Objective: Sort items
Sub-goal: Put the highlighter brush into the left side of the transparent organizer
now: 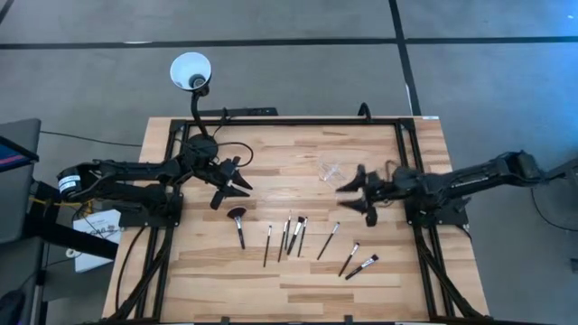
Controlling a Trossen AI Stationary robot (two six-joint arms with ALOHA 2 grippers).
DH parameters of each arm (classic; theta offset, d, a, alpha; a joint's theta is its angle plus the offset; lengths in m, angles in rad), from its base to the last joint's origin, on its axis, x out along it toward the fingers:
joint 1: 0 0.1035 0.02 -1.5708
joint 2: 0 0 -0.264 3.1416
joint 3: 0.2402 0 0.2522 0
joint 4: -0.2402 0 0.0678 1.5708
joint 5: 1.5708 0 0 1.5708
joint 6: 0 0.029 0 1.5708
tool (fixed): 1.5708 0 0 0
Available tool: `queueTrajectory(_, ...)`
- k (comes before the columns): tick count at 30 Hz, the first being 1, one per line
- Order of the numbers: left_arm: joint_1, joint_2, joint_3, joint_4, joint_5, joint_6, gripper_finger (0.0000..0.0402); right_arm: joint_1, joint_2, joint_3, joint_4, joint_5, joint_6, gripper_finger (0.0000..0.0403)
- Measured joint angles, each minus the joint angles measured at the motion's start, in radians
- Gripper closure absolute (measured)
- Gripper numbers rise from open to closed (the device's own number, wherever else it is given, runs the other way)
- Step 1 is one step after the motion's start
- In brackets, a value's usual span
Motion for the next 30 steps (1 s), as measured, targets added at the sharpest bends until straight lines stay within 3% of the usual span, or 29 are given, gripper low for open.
queueTrajectory(9,-0.006,0.000,-0.020,0.008,0.000,-0.021,0.0280,0.172,0.294,0.040,0.002,-0.013,-0.046,0.0217)
queueTrajectory(16,-0.081,0.000,-0.029,0.021,0.016,-0.007,0.0280,0.153,0.481,0.129,0.113,0.020,-0.101,0.0222)
queueTrajectory(26,-0.289,0.000,-0.149,0.021,0.027,0.030,0.0280,0.093,0.526,0.245,0.019,0.018,-0.292,0.0227)
queueTrajectory(30,-0.367,0.000,-0.163,0.028,-0.103,0.149,0.0280,0.067,0.500,0.278,0.023,0.018,-0.299,0.0230)
